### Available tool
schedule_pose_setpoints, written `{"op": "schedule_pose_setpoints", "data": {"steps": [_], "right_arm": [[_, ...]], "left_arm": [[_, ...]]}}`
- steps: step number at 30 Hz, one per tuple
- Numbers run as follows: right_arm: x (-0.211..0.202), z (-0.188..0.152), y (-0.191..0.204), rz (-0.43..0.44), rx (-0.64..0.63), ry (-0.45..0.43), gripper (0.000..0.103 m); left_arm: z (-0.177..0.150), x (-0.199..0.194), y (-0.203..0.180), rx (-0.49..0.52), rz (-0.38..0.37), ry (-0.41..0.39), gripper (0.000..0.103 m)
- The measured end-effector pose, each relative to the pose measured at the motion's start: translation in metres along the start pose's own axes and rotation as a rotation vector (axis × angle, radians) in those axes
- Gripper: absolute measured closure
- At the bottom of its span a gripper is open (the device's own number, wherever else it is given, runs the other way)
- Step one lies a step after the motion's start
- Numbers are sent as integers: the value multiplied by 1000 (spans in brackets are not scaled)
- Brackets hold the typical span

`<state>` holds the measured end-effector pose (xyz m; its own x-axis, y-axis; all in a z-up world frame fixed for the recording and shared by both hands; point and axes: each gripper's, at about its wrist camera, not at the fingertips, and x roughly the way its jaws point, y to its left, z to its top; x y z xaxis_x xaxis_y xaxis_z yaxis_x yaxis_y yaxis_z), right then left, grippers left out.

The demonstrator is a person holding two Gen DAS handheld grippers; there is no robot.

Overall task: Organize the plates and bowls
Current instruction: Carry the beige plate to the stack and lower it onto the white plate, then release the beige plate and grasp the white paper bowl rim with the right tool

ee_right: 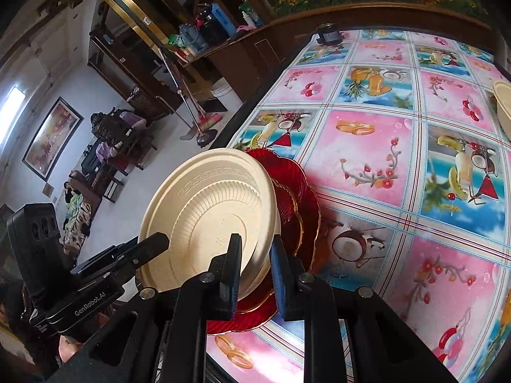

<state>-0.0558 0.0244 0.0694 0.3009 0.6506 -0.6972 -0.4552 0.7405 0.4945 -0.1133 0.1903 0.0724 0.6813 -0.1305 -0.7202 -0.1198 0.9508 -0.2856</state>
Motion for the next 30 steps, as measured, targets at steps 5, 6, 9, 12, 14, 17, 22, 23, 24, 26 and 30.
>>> {"op": "schedule_pose_setpoints", "data": {"steps": [5, 6, 9, 12, 14, 17, 22, 23, 24, 26, 30], "right_arm": [[6, 0, 3, -8, -6, 11, 83], [7, 0, 4, -9, -8, 11, 83], [8, 0, 6, -15, -16, 10, 83], [7, 1, 7, -19, -22, 10, 83], [7, 0, 8, -20, -25, 9, 83], [8, 1, 8, -16, -28, 11, 83], [4, 1, 7, -4, -24, 6, 82], [3, 1, 6, -2, -23, 4, 82], [1, 1, 5, 1, -19, 1, 81], [-2, 1, 3, 7, -13, -5, 80], [-18, 0, -8, 34, 17, -34, 79]], "left_arm": [[0, 4, 5, -20, -1, 9, 78], [0, 5, 6, -23, -1, 10, 78], [0, 6, 7, -28, -3, 12, 78], [0, 6, 8, -31, -4, 14, 78], [0, 6, 9, -36, -2, 13, 75], [1, 4, 11, -44, 5, 6, 64], [3, -3, 13, -54, 15, -17, 59], [4, -4, 13, -56, 16, -19, 59], [4, -5, 13, -58, 15, -23, 59], [4, -8, 12, -61, 13, -29, 58], [6, -18, 2, -41, 2, -49, 58]]}}
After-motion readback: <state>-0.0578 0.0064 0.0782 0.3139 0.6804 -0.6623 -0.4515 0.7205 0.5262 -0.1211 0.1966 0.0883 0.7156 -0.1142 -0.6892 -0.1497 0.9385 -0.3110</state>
